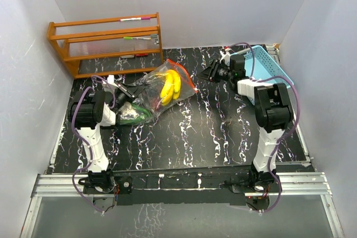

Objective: Open the zip-top bag and remove the fake food
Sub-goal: Pick up the fake fruit from the zipper food storage bag.

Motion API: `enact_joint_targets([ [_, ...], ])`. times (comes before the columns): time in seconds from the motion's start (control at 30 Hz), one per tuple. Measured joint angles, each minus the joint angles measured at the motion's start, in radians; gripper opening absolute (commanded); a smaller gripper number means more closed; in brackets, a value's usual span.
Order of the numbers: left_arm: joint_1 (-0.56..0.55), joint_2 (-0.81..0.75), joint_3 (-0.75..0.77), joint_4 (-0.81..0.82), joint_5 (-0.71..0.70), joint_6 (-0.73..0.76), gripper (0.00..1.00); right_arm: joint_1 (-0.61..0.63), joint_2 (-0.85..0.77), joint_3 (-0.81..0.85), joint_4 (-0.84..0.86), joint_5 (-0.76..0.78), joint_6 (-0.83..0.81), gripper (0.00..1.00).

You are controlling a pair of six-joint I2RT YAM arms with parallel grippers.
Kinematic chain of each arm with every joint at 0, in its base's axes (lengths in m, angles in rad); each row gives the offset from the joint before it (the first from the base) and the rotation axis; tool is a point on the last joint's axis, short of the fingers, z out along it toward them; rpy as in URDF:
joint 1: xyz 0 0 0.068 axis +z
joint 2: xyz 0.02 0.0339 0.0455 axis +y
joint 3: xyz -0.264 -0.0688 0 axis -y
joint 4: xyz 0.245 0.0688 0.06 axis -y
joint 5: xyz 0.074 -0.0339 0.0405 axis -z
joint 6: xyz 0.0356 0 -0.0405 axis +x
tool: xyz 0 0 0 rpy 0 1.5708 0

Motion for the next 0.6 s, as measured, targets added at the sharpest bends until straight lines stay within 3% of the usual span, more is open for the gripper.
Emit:
enact_joint_targets([
  [0.1, -0.011, 0.000, -0.001, 0.000, 0.030, -0.009, 0.00, 0.000, 0.086, 0.062, 0.027, 0.013, 0.019, 0.08],
  [0.47, -0.058, 0.034, -0.023, 0.020, 0.106, -0.019, 0.00, 0.014, 0.332, 0.304, 0.042, 0.008, 0.016, 0.08],
  [0.6, -0.058, 0.034, -0.023, 0.021, 0.114, -0.021, 0.00, 0.050, 0.338, 0.313, 0.037, -0.037, 0.008, 0.10],
])
